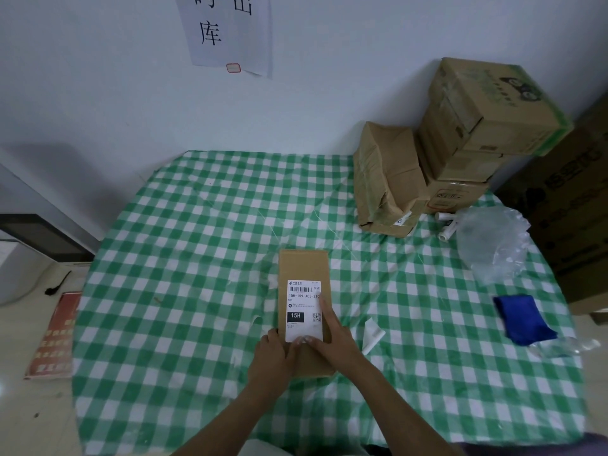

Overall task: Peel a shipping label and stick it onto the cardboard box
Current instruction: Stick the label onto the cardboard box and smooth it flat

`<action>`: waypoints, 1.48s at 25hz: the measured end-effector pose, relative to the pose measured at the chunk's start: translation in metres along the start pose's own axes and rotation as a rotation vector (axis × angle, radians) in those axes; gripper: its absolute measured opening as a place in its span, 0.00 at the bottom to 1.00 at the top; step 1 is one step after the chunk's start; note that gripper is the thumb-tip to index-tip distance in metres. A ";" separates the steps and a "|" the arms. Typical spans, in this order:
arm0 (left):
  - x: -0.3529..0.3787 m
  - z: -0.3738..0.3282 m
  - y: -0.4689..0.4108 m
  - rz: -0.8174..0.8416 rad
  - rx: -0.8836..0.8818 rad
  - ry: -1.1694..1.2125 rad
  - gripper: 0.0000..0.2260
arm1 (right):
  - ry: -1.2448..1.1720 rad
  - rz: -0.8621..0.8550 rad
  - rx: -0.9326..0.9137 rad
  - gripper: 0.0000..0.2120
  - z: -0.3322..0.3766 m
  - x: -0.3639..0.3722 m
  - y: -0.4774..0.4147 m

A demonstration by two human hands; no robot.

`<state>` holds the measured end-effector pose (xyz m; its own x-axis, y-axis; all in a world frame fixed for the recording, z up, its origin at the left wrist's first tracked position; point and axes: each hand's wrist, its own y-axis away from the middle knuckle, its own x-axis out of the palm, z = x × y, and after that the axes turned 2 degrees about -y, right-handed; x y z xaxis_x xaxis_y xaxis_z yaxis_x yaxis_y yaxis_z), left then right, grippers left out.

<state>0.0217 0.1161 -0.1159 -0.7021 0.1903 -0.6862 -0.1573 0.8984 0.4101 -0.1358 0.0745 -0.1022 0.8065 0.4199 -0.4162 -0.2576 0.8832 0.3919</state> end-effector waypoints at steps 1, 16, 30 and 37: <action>0.001 -0.002 0.000 -0.008 -0.005 -0.011 0.28 | -0.001 0.000 -0.003 0.43 0.000 0.000 0.000; 0.002 -0.007 -0.015 -0.048 -0.133 0.045 0.20 | -0.090 -0.114 0.050 0.26 0.006 0.006 0.003; 0.000 -0.004 -0.006 -0.003 -0.075 0.012 0.25 | -0.110 -0.031 0.047 0.34 0.008 -0.004 0.006; -0.007 0.006 -0.007 0.057 -0.057 0.265 0.23 | -0.102 0.042 0.084 0.32 0.011 -0.015 0.008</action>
<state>0.0322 0.1110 -0.1174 -0.8667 0.1231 -0.4834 -0.1460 0.8640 0.4818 -0.1445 0.0735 -0.0839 0.8470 0.4287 -0.3142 -0.2501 0.8431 0.4762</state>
